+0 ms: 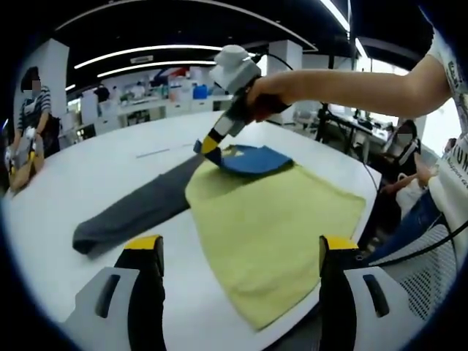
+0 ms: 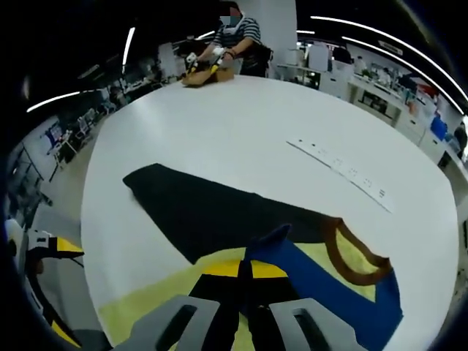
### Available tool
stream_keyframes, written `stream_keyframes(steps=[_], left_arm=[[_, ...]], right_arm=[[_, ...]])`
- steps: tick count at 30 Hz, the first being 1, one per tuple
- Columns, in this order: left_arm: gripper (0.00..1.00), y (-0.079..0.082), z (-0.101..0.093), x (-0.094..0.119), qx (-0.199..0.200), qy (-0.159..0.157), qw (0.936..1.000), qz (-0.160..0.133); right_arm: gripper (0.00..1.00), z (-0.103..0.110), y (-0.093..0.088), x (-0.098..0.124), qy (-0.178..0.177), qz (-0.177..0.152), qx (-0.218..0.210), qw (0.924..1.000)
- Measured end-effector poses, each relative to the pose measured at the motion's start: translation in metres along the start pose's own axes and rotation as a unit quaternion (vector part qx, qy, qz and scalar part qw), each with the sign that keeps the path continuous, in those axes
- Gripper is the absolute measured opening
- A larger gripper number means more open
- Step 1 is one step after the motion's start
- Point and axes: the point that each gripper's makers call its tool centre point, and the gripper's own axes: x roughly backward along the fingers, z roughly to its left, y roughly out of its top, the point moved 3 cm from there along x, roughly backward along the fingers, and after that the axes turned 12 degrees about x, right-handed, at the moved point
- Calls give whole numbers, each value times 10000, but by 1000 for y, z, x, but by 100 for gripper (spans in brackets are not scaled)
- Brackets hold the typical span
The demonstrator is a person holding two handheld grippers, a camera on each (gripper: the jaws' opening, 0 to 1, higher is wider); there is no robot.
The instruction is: Fold the garment on the visible template until the final outline fits inside the template.
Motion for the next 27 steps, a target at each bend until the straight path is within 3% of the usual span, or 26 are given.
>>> stream_keyframes(steps=[13,17,21,27], left_arm=[[84,-1,2,3,7,49,10000,-1],[84,-1,2,4,18,61,10000,-13],[84,-2,4,5,17,64,10000,-3],[85,-2,8,5,-10,74,10000,-21]], right_arm=[[0,20,0,-24,189,-107,168,9996],[0,21,-5,-29,162,-229,-117,9995],[0,27,-7,-32,423,-332,-387,9978],[16,22,-8,-23,348,-405,-380,9979]])
